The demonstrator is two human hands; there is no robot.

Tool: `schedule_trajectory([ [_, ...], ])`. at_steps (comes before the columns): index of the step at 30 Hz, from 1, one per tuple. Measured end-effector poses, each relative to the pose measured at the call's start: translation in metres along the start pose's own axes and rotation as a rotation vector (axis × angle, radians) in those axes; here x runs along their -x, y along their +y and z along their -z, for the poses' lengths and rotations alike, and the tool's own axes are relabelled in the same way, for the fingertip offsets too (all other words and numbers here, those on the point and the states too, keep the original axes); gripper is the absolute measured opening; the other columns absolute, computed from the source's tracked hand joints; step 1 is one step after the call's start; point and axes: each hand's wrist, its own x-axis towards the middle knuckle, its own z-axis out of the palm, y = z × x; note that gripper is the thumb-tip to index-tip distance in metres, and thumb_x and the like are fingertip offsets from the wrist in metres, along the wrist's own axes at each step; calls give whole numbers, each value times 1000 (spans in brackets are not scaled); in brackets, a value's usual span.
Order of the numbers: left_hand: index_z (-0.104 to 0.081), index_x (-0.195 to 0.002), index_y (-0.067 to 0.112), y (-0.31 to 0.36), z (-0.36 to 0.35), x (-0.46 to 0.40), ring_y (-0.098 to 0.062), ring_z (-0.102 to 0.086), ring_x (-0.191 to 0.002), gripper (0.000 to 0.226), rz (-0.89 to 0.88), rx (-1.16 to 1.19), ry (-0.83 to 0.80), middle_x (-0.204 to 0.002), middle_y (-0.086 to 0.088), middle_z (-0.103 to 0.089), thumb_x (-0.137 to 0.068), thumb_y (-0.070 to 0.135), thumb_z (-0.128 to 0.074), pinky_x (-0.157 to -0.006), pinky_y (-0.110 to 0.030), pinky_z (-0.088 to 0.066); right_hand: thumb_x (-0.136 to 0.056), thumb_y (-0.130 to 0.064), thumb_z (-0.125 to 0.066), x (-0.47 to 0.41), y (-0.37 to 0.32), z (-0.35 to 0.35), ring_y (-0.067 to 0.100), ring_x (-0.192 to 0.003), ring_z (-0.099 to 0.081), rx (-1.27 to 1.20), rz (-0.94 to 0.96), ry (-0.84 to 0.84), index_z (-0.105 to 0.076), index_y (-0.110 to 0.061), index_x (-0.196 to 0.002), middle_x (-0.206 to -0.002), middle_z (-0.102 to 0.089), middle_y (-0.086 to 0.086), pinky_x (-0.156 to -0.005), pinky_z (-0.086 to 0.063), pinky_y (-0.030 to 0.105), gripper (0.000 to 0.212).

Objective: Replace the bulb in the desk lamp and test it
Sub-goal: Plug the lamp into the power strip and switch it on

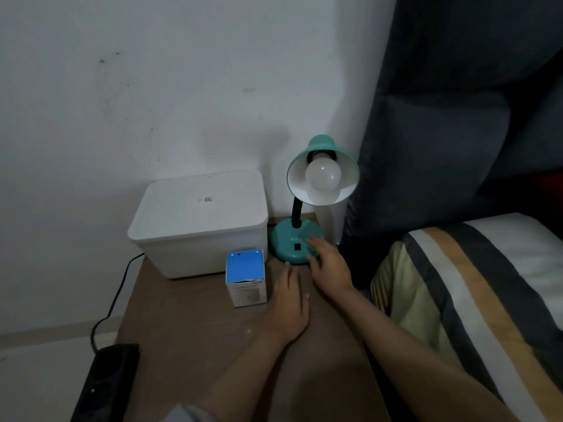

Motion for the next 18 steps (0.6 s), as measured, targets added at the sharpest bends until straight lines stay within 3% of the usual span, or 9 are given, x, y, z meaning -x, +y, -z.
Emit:
schedule_trajectory([
  [3, -11, -145, 3, -2, -4, -17, -29, -11, -143, 67, 42, -49, 30, -156, -17, -6, -90, 25, -43, -117, -38, -19, -90, -9, -56, -14, 8, -9, 22, -136, -37, 7, 61, -62, -51, -11, -131, -140, -49, 11, -108, -21, 20, 41],
  [5, -10, -145, 1, -4, -9, -22, -33, -12, -143, 69, 80, -129, 63, -155, -20, -8, -90, 30, -40, -117, -44, -21, -90, -7, -57, -15, 13, -16, 23, -136, -36, -8, 101, -82, -51, -13, -132, -140, -50, 11, -112, -24, 27, 43],
  [8, -14, -144, 1, -9, -17, -22, -32, -17, -143, 71, 140, -190, 98, -154, -20, -18, -88, 40, -27, -117, -40, -16, -89, -6, -57, -14, 23, -29, 26, -134, -39, -25, 120, -37, -57, -12, -126, -137, -52, 14, -112, -31, 41, 37],
  [11, -18, -144, 1, -11, -19, -23, -31, -20, -142, 72, 134, -216, 103, -152, -20, -24, -86, 42, -26, -117, -40, -16, -89, -6, -58, -15, 28, -34, 26, -131, -41, -16, 127, 0, -61, -11, -122, -135, -53, 14, -111, -29, 34, 34],
  [14, -24, -142, 1, -11, -20, -25, -32, -33, -136, 73, 167, -265, 115, -151, -20, -28, -83, 43, -28, -112, -43, -29, -89, -7, -57, -16, 28, -35, 25, -129, -43, -8, 117, 7, -63, -13, -119, -135, -53, 11, -110, -29, 29, 31],
  [16, -25, -143, 3, -9, -17, -25, -33, -40, -132, 76, 203, -303, 106, -152, -19, -24, -80, 45, -29, -106, -44, -37, -90, -8, -56, -15, 28, -35, 24, -127, -46, -10, 97, 11, -65, -15, -116, -133, -55, 9, -106, -29, 23, 28],
  [18, -23, -144, 5, -9, -17, -25, -34, -37, -133, 78, 198, -286, 84, -154, -17, -20, -77, 45, -31, -107, -45, -34, -89, -9, -57, -15, 30, -37, 27, -124, -48, -25, 94, 17, -66, -15, -113, -130, -57, 10, -104, -28, 21, 27],
])
